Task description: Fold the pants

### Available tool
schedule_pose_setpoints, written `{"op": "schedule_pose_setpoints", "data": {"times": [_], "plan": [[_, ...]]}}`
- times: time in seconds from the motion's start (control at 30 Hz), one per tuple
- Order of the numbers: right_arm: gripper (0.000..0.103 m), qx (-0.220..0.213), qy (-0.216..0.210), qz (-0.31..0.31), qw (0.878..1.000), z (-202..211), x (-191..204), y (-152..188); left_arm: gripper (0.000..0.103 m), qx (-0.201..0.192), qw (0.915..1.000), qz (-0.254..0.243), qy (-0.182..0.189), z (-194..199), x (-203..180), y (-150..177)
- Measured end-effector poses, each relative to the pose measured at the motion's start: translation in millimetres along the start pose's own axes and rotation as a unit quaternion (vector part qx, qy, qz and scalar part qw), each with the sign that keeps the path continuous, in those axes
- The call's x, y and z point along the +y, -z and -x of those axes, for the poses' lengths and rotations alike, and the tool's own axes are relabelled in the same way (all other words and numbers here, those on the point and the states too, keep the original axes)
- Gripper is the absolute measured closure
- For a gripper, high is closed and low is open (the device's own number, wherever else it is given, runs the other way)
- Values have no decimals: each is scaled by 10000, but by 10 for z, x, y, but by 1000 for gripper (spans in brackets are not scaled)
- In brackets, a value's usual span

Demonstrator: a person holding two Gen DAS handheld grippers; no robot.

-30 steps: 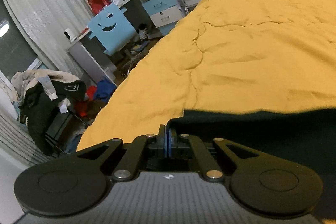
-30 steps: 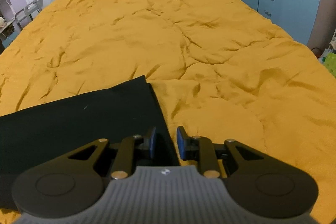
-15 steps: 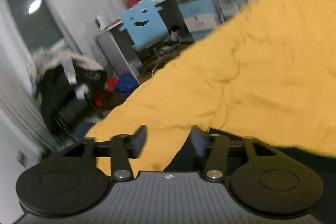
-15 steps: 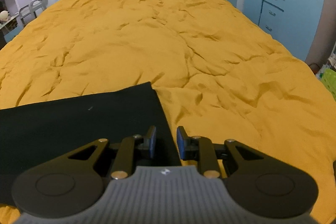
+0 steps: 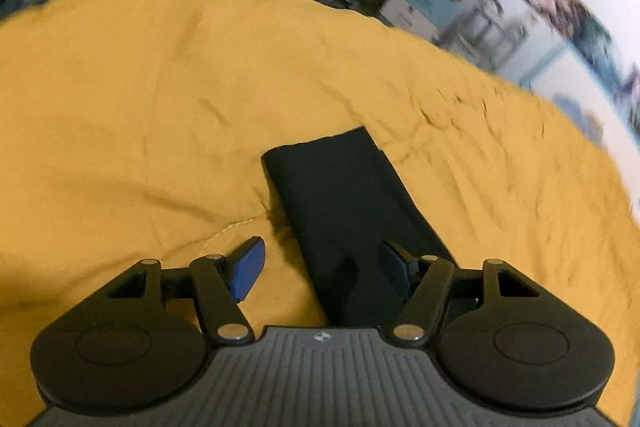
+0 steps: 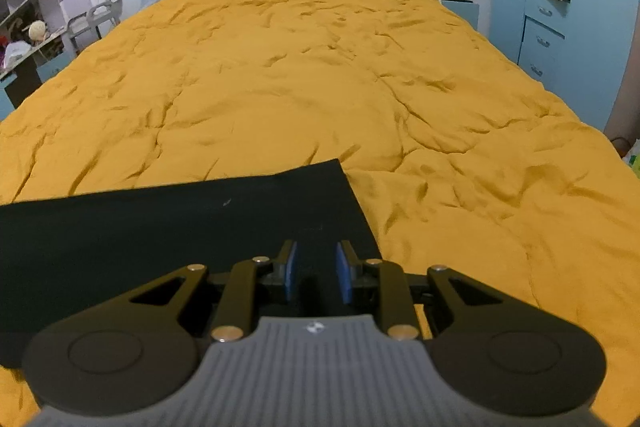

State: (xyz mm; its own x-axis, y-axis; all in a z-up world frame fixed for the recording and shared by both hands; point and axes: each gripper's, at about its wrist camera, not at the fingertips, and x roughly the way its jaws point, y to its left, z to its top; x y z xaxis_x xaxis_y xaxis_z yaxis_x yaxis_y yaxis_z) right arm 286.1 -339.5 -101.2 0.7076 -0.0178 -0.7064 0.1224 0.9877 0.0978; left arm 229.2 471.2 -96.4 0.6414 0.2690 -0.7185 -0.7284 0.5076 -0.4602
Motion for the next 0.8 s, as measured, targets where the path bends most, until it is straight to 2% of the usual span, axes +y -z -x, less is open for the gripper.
{"op": "schedule_pose_setpoints", "data": {"times": [0.07, 0.1, 0.13, 0.17, 0.2, 0.3, 0.4, 0.47, 0.6, 0.73, 0.8], "plan": [[84, 34, -2, -5, 10000, 32, 4, 34, 33, -87, 9997, 242, 22, -61, 63, -3], [84, 49, -13, -7, 10000, 44, 8, 49, 41, -136, 9994, 325, 30, -73, 73, -13], [84, 64, -27, -3, 10000, 54, 15, 66, 59, -165, 9991, 394, 31, -83, 78, -41], [84, 88, -47, 13, 9999, 61, 26, 85, 84, -151, 9990, 422, 85, -67, 65, -42], [84, 110, -64, 44, 9999, 63, 43, 103, 95, -139, 9990, 416, 124, -64, 28, -51], [84, 97, -125, 211, 9997, 90, 99, 154, 97, -456, 9987, 42, 232, 150, -195, -38], [84, -2, -201, 364, 9991, 158, 122, 180, 97, -750, 9933, -546, 697, 566, -622, 19], [84, -72, -286, 372, 9989, 222, 111, 201, 97, -986, 9843, -1050, 1021, 974, -948, 153], [84, -189, -501, 350, 9979, 380, 57, 267, 98, -1317, 9633, -1866, 1411, 1695, -1610, 478], [84, -282, -754, 333, 9962, 556, -28, 317, 98, -1572, 9369, -2677, 1610, 2219, -2290, 982], [84, -314, -887, 270, 9952, 634, -96, 345, 98, -1603, 9241, -3014, 1719, 2341, -2607, 1231]]}}
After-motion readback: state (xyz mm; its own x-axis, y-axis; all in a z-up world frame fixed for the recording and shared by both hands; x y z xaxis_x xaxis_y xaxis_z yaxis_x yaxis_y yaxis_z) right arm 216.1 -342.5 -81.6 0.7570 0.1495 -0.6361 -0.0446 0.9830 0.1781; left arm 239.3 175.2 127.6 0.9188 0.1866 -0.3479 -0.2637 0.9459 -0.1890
